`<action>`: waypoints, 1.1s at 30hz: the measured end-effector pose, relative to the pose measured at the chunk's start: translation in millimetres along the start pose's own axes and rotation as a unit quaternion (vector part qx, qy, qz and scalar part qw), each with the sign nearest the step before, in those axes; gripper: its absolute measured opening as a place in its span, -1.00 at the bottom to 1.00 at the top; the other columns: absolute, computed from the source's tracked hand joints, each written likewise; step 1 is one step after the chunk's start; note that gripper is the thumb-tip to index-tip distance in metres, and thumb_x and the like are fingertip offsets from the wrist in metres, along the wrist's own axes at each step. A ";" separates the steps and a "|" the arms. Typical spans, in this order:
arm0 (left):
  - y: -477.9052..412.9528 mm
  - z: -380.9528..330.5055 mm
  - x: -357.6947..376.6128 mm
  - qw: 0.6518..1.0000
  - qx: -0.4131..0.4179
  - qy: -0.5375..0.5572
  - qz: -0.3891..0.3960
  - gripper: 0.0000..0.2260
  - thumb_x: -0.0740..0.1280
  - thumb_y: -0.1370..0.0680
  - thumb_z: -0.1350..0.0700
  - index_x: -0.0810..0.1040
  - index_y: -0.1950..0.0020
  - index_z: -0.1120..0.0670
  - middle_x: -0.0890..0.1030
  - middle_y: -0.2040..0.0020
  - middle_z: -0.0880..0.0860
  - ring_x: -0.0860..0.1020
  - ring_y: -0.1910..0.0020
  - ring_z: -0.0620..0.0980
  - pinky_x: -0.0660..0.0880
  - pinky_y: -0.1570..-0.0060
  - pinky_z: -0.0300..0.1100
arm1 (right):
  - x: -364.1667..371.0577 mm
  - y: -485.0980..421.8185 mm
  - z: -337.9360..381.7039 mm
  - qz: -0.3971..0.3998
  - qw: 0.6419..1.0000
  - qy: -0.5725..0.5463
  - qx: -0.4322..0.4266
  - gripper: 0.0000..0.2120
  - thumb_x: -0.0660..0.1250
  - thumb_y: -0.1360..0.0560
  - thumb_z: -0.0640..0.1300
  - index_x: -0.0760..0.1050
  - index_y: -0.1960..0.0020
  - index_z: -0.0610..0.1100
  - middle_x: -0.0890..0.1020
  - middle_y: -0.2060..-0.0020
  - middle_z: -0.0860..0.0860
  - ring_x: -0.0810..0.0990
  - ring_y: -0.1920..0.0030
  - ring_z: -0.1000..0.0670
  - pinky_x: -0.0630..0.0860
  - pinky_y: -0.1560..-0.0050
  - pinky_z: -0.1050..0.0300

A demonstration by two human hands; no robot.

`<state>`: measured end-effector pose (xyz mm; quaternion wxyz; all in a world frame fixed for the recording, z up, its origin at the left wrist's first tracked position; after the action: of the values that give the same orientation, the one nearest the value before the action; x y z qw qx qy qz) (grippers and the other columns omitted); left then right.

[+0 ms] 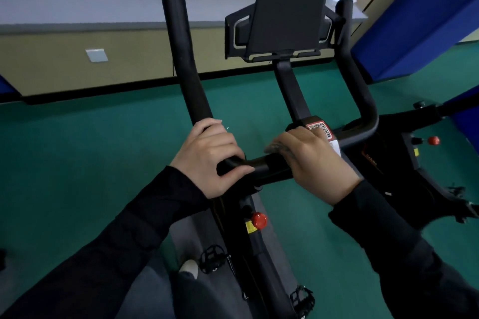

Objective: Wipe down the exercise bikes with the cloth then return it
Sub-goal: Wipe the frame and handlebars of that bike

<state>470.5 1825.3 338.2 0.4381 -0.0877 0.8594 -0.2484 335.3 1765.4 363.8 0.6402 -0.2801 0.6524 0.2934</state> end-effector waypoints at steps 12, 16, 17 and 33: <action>7.5 -16.5 -9.1 0.991 0.010 -0.076 0.111 -0.68 0.35 -0.45 -0.09 0.67 0.00 0.12 0.64 0.11 0.04 0.58 0.00 0.06 0.21 -0.40 0.01 | 3.0 44.9 33.1 -0.286 0.913 -0.250 0.148 -0.80 0.29 -0.47 -0.42 0.56 -0.03 -0.23 0.63 0.07 -0.07 0.56 0.02 -0.12 0.39 0.05 -0.06; 26.6 -24.2 -16.2 0.985 0.004 -0.077 0.155 -0.62 0.36 -0.49 0.00 0.55 -0.26 0.13 0.55 -0.26 0.07 0.43 -0.35 0.07 0.24 -0.40 0.09 | -4.0 52.0 15.1 -0.331 0.848 -0.364 0.195 -0.82 0.26 -0.53 -0.37 0.54 -0.10 -0.25 0.63 0.07 -0.11 0.59 0.07 -0.07 0.51 0.03 0.08; 32.8 -27.2 -18.9 0.985 0.005 -0.078 0.152 -0.63 0.37 -0.49 0.03 0.54 -0.27 0.13 0.52 -0.30 0.07 0.41 -0.36 0.08 0.26 -0.38 0.07 | -3.9 54.9 15.0 -0.332 0.840 -0.380 0.201 -0.82 0.25 -0.54 -0.37 0.53 -0.11 -0.24 0.63 0.07 -0.08 0.58 0.07 0.01 0.50 0.03 0.20; 239.4 76.5 -140.5 0.882 -0.366 -0.247 0.168 -0.50 0.06 -0.58 -0.22 0.27 -0.46 -0.02 0.27 -0.48 -0.08 0.12 -0.49 -0.12 -0.11 -0.46 -0.13 | -27.6 0.8 201.3 -0.260 0.837 -0.482 -0.007 -0.85 0.24 -0.55 -0.28 0.54 -0.06 -0.22 0.58 0.16 0.09 0.49 0.16 0.25 0.38 0.08 0.45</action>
<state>631.9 2056.4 279.6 0.6078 -0.1548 0.7551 0.1907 470.5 1914.9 389.8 0.9245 -0.2666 0.1628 0.2186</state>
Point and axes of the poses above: each hand's wrist, its own y-axis away from the middle knuckle, its own x-axis out of the palm, z = x × y, the point moved 7 cm from there along -y, towards the middle knuckle
